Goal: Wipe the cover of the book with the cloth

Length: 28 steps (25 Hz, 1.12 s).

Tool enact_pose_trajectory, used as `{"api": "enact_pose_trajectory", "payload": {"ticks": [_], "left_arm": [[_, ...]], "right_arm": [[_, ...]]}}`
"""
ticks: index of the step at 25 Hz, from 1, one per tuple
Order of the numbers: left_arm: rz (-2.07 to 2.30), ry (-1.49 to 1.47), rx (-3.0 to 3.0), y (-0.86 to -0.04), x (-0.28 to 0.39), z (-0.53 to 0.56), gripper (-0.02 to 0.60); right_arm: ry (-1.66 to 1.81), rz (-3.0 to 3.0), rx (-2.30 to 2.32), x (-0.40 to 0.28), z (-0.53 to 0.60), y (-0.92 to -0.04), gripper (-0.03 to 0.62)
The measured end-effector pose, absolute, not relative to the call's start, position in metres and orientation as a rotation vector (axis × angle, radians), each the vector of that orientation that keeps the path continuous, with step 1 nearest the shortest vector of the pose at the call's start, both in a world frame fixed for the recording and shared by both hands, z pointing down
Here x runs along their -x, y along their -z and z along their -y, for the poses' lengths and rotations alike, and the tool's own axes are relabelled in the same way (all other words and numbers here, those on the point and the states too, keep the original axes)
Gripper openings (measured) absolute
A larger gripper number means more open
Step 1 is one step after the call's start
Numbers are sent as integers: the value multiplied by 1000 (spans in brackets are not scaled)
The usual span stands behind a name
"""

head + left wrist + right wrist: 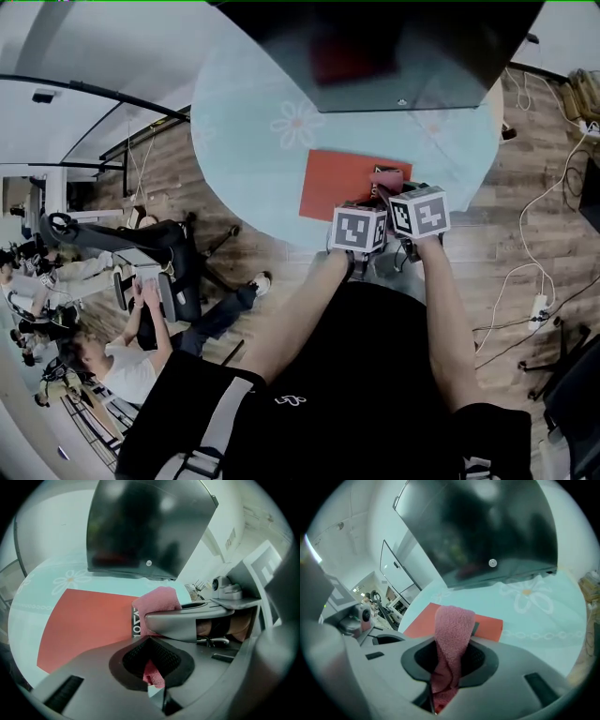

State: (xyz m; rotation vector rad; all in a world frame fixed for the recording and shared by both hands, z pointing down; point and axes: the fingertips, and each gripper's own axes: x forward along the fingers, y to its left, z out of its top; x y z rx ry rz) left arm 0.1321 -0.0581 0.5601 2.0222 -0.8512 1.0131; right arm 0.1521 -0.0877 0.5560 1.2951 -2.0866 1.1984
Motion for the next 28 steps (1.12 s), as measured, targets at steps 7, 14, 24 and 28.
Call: {"api": "enact_pose_trajectory", "payload": {"ticks": [7,14,24,28], "left_arm": [[790,-1041,-2057,-560,-154,49,14],[676,-1046,-2108,-555,-177,29,14],[717,-893,-2060,-542,-181,41,14],[739,-861,-2059,-536,-178,43,14]], "right_arm": [[-1226,2090,-1361,-175,77,-556,95],[-1309,2022,-1452,-205,55,-558,101],[-1346,1996,-1775,-280,27,-522,100],[-1345,2048,-1754,-270,33,-515,100]]}}
